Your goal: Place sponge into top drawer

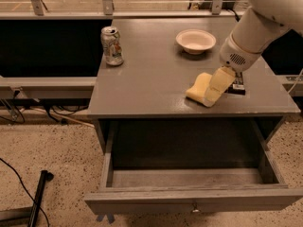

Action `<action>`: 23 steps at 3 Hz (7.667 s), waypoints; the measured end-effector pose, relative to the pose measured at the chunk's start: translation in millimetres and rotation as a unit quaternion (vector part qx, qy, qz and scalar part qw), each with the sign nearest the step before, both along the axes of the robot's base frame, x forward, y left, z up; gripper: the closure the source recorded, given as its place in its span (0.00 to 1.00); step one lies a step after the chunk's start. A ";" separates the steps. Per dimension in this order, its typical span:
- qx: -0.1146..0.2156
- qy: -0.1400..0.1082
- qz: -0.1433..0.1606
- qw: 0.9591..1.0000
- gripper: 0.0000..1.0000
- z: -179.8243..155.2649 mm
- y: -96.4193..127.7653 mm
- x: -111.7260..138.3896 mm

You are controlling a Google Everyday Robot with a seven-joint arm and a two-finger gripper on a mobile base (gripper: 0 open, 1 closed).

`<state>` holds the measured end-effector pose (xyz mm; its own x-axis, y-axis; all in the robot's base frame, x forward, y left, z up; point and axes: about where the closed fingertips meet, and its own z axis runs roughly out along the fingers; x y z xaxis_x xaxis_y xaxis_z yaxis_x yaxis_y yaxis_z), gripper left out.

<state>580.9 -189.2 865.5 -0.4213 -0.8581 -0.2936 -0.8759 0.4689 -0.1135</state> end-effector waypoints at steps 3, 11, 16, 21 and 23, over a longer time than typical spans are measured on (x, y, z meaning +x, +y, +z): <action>0.012 0.027 -0.038 0.999 0.18 -51.2 14.1 22.1; 0.079 -0.016 0.130 0.988 1.00 -38.7 1.7 -178.0; 0.142 -0.067 0.161 0.974 1.00 -136.0 17.6 -143.8; 0.201 -0.065 0.129 0.969 0.15 -225.1 25.2 -92.1; 0.235 -0.075 0.128 0.961 0.00 -192.3 32.5 -96.6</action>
Offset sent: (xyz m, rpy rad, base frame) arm 0.0264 0.0107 -0.0631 0.0420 0.0738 -0.1062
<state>484.3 -156.7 673.3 -0.1370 -0.6861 -0.7145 -0.9594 0.2714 -0.0766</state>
